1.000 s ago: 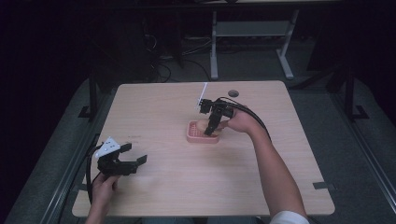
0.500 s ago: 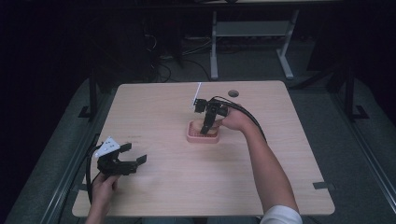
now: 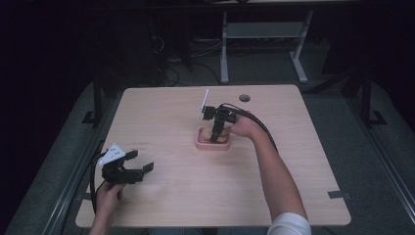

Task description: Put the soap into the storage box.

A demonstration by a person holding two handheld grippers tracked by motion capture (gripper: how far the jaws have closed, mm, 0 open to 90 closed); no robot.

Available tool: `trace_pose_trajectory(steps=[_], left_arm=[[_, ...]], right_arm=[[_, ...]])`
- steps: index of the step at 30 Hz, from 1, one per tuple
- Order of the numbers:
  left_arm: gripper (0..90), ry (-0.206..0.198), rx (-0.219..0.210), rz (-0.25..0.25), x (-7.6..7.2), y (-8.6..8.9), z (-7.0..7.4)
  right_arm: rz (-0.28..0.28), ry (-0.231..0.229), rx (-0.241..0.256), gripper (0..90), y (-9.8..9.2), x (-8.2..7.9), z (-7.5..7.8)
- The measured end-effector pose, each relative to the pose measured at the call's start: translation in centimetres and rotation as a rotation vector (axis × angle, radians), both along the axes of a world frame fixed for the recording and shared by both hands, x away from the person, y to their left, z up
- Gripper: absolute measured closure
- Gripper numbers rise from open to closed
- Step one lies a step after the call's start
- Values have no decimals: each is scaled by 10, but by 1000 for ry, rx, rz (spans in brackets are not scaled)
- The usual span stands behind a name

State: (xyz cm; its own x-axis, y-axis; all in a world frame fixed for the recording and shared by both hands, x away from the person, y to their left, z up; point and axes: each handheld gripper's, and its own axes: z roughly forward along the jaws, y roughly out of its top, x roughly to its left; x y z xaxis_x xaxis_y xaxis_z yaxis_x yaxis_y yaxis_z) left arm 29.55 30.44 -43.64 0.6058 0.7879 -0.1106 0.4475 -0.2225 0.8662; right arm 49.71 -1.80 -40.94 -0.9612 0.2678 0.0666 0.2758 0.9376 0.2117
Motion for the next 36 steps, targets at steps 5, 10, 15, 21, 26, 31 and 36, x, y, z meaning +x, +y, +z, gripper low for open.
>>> trace_pose_trajectory(steps=[5, 10, 15, 21, 26, 31, 36], left_arm=[[143, 0, -1, -2, 0, 0, 0], [143, 4, 0, 1, 0, 1, 0], [143, 2, -4, 2, 0, 1, 0], [142, 4, -6, 4, 0, 1, 0], [143, 3, -7, 4, 0, 1, 0], [142, 1, -8, 4, 0, 1, 0], [142, 3, -6, 5, 0, 1, 1]], right_arm=[[5, -5, -2, 317, 0, 0, -1], [5, 1, -5, 317, 2, 0, -2], [8, -1, -9, 317, 2, 0, -3], [8, 1, -10, 317, 3, 1, -4], [8, 3, -9, 317, 3, 0, -4], [11, -3, -12, 317, 3, 0, -4], [11, -4, -12, 316, 3, 0, -4]])
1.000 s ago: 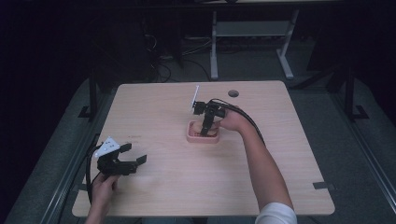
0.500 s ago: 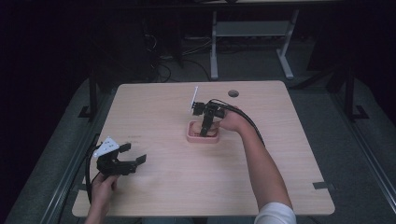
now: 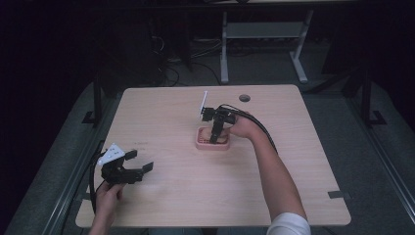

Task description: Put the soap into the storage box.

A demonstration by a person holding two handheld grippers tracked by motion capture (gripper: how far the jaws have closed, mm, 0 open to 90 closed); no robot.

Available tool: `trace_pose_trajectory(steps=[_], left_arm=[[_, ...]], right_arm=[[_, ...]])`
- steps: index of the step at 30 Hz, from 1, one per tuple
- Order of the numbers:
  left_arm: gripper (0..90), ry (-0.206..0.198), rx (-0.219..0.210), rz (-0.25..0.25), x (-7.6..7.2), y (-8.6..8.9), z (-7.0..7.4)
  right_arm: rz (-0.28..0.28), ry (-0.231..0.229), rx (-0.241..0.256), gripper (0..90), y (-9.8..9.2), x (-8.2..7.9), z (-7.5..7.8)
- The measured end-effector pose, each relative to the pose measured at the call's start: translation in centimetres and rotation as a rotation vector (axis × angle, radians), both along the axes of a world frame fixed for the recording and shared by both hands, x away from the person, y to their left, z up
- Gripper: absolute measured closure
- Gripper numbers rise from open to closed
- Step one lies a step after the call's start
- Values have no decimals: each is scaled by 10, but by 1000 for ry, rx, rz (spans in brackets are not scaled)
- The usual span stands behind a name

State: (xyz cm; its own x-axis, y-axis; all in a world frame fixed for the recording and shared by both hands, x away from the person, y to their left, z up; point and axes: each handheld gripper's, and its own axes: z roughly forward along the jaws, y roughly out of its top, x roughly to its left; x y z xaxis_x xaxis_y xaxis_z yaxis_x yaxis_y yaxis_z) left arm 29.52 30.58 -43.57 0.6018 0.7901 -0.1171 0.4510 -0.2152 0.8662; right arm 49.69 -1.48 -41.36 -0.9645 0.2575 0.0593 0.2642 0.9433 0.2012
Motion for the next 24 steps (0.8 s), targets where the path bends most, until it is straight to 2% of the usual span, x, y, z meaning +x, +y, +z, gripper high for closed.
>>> trace_pose_trajectory(steps=[13, 16, 24], left_arm=[[143, 0, -2, -3, 0, -1, 0], [143, 1, -1, -3, 0, -1, 0], [143, -1, -2, -3, 0, -1, 0]], right_arm=[[-18, 9, 20, 315, -4, 0, -1], [-14, 2, 4, 315, -4, -1, -4], [-13, -4, 6, 310, -4, -2, -4]])
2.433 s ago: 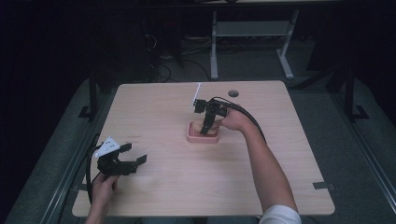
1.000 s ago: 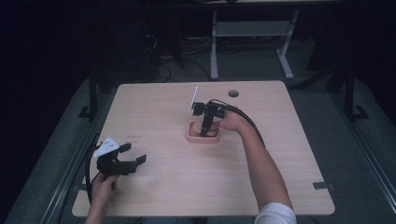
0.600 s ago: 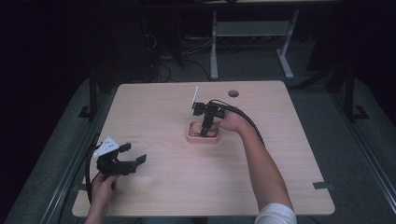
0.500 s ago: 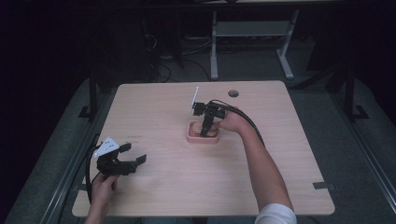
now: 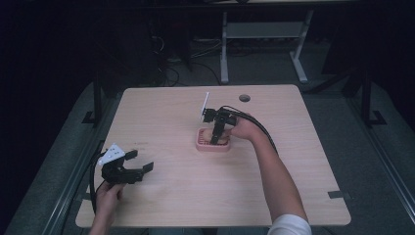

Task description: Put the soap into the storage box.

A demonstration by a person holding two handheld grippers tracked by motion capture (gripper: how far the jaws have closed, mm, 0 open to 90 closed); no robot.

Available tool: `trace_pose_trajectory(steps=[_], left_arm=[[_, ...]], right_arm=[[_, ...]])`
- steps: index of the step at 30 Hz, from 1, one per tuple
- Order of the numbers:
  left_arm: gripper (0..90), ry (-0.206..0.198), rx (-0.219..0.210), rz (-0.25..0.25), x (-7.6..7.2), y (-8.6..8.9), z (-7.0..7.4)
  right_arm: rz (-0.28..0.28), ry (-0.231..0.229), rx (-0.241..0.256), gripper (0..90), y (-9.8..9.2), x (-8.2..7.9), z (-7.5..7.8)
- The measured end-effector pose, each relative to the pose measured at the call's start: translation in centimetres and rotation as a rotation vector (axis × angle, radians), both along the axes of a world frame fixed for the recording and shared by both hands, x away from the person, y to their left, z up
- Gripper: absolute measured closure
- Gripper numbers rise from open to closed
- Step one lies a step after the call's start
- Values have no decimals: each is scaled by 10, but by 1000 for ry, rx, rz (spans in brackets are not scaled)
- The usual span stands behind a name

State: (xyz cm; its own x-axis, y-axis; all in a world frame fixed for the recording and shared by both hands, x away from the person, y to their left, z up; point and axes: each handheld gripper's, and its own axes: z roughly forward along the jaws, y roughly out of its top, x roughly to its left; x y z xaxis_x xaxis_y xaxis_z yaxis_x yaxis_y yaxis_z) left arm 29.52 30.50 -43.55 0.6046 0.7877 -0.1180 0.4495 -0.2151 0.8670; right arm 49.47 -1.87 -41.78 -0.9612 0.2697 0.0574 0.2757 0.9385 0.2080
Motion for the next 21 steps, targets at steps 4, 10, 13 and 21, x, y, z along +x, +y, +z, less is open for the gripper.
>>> trace_pose_trajectory(steps=[4, 10, 13, 21], left_arm=[[143, 1, 1, -1, 0, 0, 0], [143, -3, 1, -2, 0, -1, 0], [143, 3, 7, -3, 0, -1, 0], [143, 3, 5, -2, 0, -1, 0]], right_arm=[[-10, -10, 35, 307, -2, 0, 5], [-21, -12, 49, 280, -6, -4, 8], [-30, -7, 58, 276, -9, -4, 10], [-61, -8, 110, 273, -25, -10, 18]])
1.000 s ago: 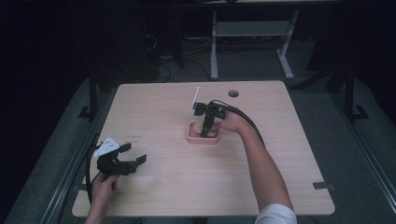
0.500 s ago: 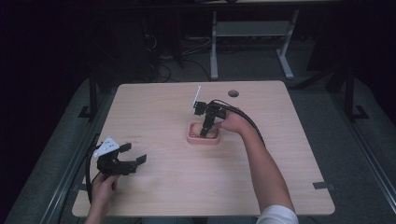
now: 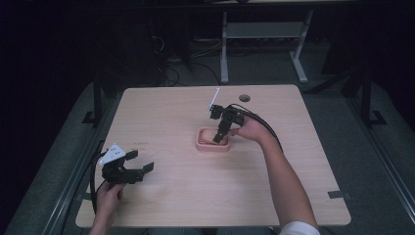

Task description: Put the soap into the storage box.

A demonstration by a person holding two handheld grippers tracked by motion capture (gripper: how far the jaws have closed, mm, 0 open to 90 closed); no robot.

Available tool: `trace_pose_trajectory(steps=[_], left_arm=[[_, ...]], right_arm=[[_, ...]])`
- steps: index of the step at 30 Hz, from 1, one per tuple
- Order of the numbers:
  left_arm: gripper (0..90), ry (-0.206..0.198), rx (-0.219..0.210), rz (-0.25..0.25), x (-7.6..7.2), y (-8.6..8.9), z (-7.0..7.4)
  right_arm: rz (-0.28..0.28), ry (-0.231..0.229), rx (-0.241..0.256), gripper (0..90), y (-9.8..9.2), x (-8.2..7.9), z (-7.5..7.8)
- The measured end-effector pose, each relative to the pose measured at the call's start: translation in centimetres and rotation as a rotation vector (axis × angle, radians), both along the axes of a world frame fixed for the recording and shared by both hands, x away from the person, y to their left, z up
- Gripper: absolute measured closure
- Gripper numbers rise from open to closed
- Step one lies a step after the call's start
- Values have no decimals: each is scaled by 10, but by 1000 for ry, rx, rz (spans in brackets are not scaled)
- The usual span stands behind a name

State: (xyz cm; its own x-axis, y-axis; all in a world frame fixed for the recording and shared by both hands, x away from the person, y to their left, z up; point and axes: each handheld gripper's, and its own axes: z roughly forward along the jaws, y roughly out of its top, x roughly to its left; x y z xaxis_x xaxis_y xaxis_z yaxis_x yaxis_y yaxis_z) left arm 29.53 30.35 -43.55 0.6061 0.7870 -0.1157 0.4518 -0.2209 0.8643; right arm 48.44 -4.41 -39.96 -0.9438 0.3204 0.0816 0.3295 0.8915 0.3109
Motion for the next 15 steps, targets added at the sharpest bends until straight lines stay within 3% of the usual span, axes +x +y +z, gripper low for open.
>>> trace_pose_trajectory(steps=[15], left_arm=[[143, 1, 9, -6, 0, -1, 0]], right_arm=[[-51, -18, 45, 260, -34, -18, 11]])
